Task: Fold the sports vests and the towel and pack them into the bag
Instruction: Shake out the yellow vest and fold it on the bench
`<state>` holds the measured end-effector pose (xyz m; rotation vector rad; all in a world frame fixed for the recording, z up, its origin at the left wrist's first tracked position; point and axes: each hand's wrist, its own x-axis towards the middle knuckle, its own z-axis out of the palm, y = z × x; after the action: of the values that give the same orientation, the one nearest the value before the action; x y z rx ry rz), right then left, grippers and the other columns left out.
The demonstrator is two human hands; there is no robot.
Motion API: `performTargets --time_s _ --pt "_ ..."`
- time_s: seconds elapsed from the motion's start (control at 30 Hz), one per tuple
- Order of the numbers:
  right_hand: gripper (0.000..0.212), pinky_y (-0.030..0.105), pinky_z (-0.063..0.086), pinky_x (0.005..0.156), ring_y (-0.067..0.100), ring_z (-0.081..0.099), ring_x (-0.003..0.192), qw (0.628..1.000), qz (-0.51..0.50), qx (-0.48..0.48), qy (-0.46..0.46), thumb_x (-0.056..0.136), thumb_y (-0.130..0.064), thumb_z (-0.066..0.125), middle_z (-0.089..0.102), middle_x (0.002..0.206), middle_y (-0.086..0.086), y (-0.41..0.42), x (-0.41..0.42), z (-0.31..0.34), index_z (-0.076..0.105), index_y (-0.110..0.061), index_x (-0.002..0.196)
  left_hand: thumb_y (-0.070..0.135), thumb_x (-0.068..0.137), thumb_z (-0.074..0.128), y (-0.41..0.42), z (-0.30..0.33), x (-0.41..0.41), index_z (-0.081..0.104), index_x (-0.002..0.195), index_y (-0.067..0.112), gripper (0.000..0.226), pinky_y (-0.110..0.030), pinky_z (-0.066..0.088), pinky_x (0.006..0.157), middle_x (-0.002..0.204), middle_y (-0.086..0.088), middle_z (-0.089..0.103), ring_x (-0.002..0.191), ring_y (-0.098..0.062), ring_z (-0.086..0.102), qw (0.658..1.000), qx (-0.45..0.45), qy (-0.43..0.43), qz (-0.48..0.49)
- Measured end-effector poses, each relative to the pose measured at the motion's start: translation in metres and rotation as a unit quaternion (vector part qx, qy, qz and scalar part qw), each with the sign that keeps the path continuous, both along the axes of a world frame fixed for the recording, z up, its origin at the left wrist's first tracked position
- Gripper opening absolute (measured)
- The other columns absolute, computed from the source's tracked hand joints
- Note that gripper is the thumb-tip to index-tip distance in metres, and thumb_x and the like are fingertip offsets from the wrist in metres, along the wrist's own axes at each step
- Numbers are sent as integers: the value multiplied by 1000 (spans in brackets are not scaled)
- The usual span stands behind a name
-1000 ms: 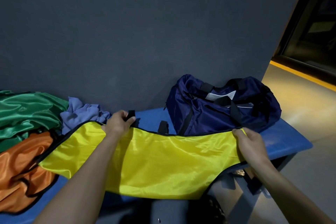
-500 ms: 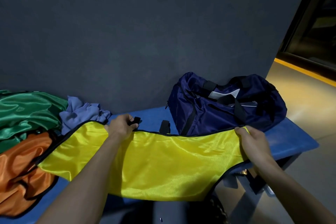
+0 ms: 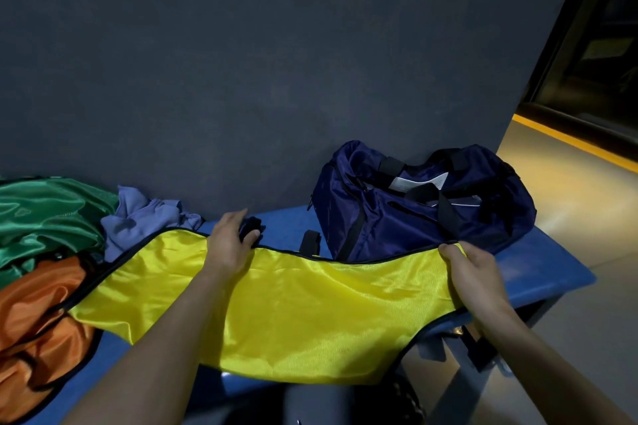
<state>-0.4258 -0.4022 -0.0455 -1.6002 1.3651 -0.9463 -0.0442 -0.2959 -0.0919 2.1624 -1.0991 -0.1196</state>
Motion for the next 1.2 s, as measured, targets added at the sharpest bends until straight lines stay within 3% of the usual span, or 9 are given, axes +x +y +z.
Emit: performTargets --time_s 0.1,0.23,0.33,0.43,0.57,0.67,0.77,1.0,1.2 --pt "38 39 35 65 25 48 67 1000 -1 -3 -2 100 -28 55 46 68 10 0 -1 0 54 7 84 31 101 60 1 14 -21 50 144 11 49 -43 41 106 140 -10 48 126 -29 44 991 -36 -130 2" --pt "39 39 37 66 26 50 67 1000 3 1 -19 99 -30 56 48 69 11 1 -3 0 56 6 85 39 104 48 7 28 -86 63 114 26 22 -34 50 94 110 11 55 101 -5 50 962 -18 -165 -217" --pt "37 37 38 66 25 49 67 999 -5 11 -50 98 -30 58 47 69 10 3 -2 2 59 5 84 53 104 36 13 1 -100 54 139 28 46 -37 42 102 133 7 52 117 -10 45 920 64 -233 -310" --pt "38 35 34 61 22 46 66 996 -21 12 -80 97 -25 61 45 70 9 5 -4 10 57 10 82 62 104 24 20 -10 -100 31 157 29 63 -41 31 113 159 5 32 134 -17 31 916 111 -241 -302" --pt "36 34 32 59 22 44 63 992 -40 17 -118 95 -23 65 43 69 9 2 -16 21 56 7 76 64 102 26 32 -10 -127 18 161 24 72 -37 28 116 162 8 24 136 -16 28 918 126 -237 -292" --pt "45 36 34 62 23 44 64 992 -50 14 -111 91 -28 65 43 68 8 4 -21 22 54 14 82 54 101 39 31 -5 -132 31 154 26 61 -36 35 114 153 7 32 131 -14 36 939 78 -227 -247" --pt "40 36 34 63 23 44 64 992 -50 20 -113 91 -30 65 42 68 8 7 -21 21 58 7 78 37 103 45 33 -8 -132 50 138 30 36 -33 43 103 136 9 45 119 -10 44 919 17 -268 -289" --pt "11 31 34 57 23 49 68 979 -39 44 -194 92 -18 69 51 76 9 25 -23 42 67 -8 88 44 108 27 36 -10 -141 27 157 41 49 -34 27 114 148 7 38 135 -12 30 896 69 -240 -367" --pt "13 31 48 61 23 62 67 968 54 101 -222 92 -19 70 63 74 9 60 9 87 70 -7 86 43 102 42 55 26 -109 52 140 35 40 -30 41 101 133 12 49 118 -6 42 918 62 -188 -342"
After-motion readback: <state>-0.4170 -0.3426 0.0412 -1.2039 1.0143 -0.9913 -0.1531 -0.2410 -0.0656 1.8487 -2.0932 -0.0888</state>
